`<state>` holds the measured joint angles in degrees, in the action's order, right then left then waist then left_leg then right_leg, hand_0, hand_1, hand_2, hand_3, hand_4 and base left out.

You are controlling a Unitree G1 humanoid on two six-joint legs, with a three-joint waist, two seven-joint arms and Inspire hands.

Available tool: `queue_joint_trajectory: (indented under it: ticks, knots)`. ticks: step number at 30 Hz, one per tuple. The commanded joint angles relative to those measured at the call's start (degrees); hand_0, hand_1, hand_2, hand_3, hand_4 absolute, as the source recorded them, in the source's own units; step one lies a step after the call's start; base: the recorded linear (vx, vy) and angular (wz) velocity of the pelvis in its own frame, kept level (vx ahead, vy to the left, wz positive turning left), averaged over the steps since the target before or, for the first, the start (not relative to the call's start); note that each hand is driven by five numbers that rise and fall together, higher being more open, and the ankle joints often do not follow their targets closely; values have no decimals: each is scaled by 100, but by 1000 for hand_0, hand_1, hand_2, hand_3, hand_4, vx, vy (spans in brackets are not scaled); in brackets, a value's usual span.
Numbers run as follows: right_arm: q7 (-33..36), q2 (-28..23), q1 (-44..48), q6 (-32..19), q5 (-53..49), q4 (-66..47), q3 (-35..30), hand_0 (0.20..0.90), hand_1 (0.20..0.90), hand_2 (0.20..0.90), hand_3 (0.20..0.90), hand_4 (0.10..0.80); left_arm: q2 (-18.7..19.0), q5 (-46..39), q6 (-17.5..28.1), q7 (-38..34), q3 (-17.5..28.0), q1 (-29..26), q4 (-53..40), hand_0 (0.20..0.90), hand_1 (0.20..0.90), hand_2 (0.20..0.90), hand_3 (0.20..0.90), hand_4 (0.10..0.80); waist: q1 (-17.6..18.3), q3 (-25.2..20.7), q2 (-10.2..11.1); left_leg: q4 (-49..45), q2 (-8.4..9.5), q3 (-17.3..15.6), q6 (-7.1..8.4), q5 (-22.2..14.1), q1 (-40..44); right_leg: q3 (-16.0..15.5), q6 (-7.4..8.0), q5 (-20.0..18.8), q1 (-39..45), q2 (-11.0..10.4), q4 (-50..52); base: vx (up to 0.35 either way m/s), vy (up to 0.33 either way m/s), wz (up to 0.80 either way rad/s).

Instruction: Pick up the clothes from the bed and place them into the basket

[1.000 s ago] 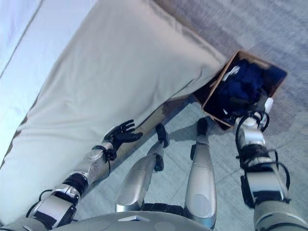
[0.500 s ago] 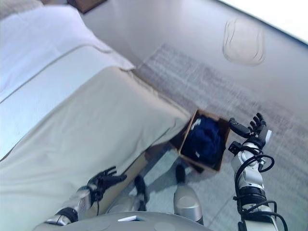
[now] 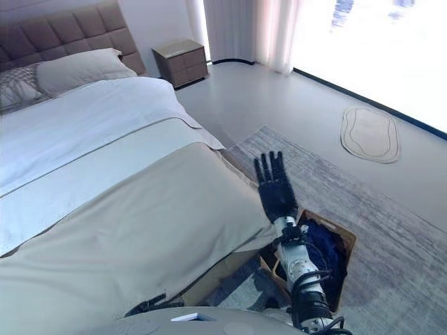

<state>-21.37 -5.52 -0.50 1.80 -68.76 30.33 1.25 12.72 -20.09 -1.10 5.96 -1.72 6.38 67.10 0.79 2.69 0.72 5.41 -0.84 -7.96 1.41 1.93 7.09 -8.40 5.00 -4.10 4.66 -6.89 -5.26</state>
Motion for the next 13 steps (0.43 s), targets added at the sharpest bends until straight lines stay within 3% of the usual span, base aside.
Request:
queue_joint_trajectory:
  ticks: [1, 3, 5, 11, 13]
  knots:
    - [2636, -1060, 317, -1380, 6085, 1276, 134, 900, 900, 900, 900, 800, 303, 45, 106, 27, -36, -368, 345, 900, 900, 900, 900, 800, -20, 70, 13, -107, 191, -20, -228, -677, 130, -154, 41, 434, 67, 118, 321, -40, -47, 3]
    - [3436, -1709, 445, -698, 7785, 1843, 773, 900, 900, 900, 900, 800, 391, 133, 5, 67, -56, -490, 256, 900, 900, 900, 900, 800, -113, 108, 61, -89, 177, 20, -246, -654, 76, -191, 44, 407, 61, 130, 295, -56, -107, 4]
    - [3221, -1927, 571, 8, 8115, 2052, 1123, 900, 900, 900, 900, 800, 543, 150, -162, 128, -220, -681, 145, 900, 900, 900, 900, 800, -197, 151, 124, -115, 176, 124, -255, -627, 40, -235, 25, 412, 82, 144, 302, -28, -134, 15]
    - [2613, -1345, 456, 587, 7312, 3581, 1003, 900, 900, 900, 900, 800, 490, 496, -68, 379, -339, -879, 232, 900, 900, 900, 900, 800, -221, 181, 74, -127, 170, 186, -310, -630, 37, -217, -40, 442, 96, 184, 330, -10, -41, 4]
    - [2456, -1250, 393, 584, 7653, 3934, 902, 900, 900, 900, 900, 800, 460, 609, -36, 375, -373, -894, 277, 900, 900, 900, 900, 800, -208, 177, 57, -115, 164, 171, -306, -623, 44, -211, -49, 438, 101, 195, 316, -14, -3, 4]
